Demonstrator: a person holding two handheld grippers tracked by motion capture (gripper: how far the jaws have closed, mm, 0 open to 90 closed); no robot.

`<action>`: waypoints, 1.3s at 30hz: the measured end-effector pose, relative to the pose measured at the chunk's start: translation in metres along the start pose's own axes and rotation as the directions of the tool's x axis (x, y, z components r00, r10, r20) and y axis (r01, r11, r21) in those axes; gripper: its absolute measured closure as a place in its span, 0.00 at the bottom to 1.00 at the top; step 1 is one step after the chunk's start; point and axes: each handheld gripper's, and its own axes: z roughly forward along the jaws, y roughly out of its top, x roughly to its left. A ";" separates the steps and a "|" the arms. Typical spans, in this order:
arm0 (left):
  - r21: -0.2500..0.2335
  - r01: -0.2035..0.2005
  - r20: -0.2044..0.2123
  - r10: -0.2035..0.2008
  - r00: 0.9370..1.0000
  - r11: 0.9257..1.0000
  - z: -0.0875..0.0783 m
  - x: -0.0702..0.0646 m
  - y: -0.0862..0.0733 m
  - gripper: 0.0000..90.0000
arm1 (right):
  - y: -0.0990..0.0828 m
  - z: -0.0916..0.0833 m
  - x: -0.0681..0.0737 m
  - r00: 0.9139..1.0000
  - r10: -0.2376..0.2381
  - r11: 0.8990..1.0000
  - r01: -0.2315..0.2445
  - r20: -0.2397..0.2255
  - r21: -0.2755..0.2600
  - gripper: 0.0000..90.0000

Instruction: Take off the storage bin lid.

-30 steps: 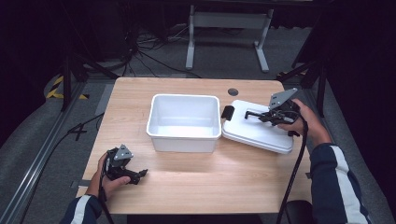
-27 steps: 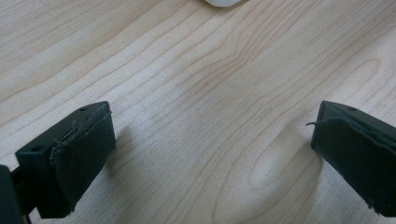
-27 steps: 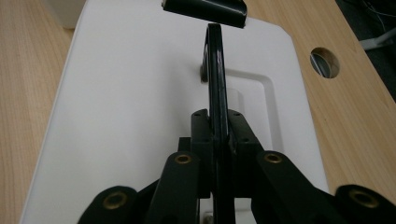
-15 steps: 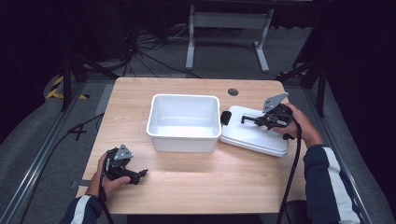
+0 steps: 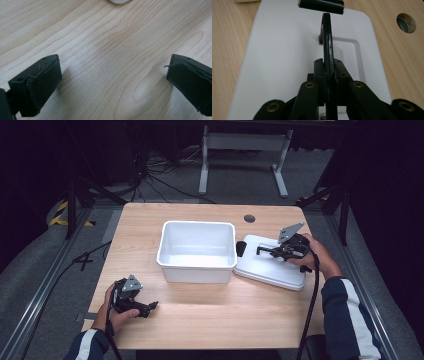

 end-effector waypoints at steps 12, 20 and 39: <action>0.000 0.001 0.000 -0.001 1.000 1.000 0.000 0.000 0.000 0.00 | -0.005 0.006 -0.001 1.000 0.021 0.999 -0.021 -0.003 0.028 0.92; 0.000 0.000 0.000 0.000 1.000 1.000 0.000 0.000 0.000 0.00 | -0.007 -0.001 -0.002 0.999 0.047 0.999 -0.046 0.014 -0.022 0.87; 0.000 0.001 0.000 -0.001 1.000 1.000 0.000 0.000 0.000 0.00 | -0.012 -0.031 0.008 0.991 0.129 0.985 -0.122 0.047 -0.123 0.78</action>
